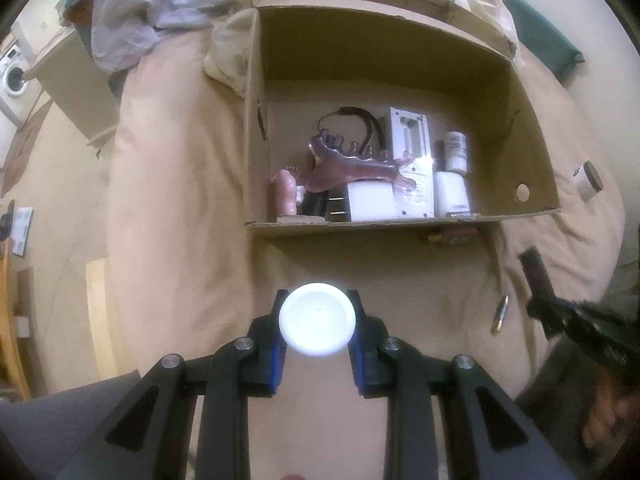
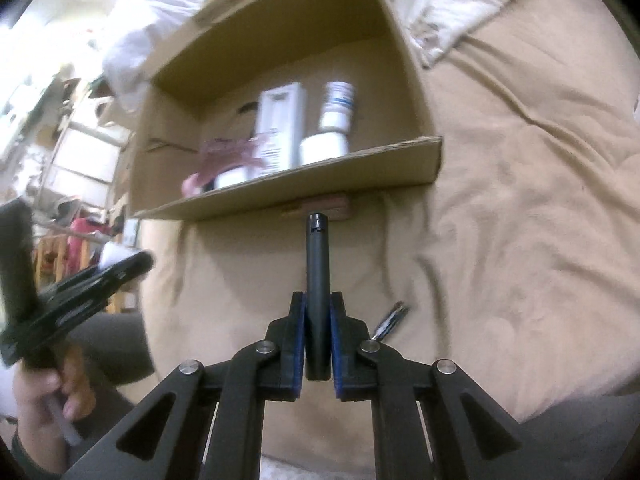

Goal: Organize rigid objects

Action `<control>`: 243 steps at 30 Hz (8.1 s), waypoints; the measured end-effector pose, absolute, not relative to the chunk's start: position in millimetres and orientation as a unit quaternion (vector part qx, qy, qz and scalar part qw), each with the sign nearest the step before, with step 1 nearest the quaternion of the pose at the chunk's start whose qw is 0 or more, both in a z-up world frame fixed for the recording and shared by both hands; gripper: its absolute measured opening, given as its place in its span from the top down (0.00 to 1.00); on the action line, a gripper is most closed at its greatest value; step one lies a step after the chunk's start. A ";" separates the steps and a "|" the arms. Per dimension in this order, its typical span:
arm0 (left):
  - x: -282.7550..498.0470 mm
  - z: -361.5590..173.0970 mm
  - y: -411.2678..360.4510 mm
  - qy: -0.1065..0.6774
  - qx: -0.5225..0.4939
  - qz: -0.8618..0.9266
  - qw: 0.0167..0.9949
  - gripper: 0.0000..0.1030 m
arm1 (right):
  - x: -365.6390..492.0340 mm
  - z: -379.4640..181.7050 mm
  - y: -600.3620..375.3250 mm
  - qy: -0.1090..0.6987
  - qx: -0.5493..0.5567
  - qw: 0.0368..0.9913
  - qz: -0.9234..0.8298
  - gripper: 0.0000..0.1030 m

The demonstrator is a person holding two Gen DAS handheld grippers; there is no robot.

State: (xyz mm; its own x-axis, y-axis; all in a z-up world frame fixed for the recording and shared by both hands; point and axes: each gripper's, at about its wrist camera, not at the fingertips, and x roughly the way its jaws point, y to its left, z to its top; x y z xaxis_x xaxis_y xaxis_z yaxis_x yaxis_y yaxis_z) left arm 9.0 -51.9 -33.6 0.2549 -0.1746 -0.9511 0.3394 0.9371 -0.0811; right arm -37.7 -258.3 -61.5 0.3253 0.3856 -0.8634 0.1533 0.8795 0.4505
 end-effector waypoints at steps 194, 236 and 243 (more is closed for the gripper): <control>-0.1 -56.7 -101.3 0.571 0.085 -0.125 0.807 0.09 | -1.6 1.1 -263.0 0.509 0.140 0.843 0.105 0.56; 6.7 -130.0 -209.2 0.569 0.064 -0.101 0.814 0.44 | 10.6 -24.1 -335.3 0.481 0.306 0.820 0.058 0.56; 1.4 -122.2 -186.6 0.576 0.071 -0.090 0.809 0.44 | 12.0 -27.1 -334.3 0.489 0.295 0.819 0.050 0.56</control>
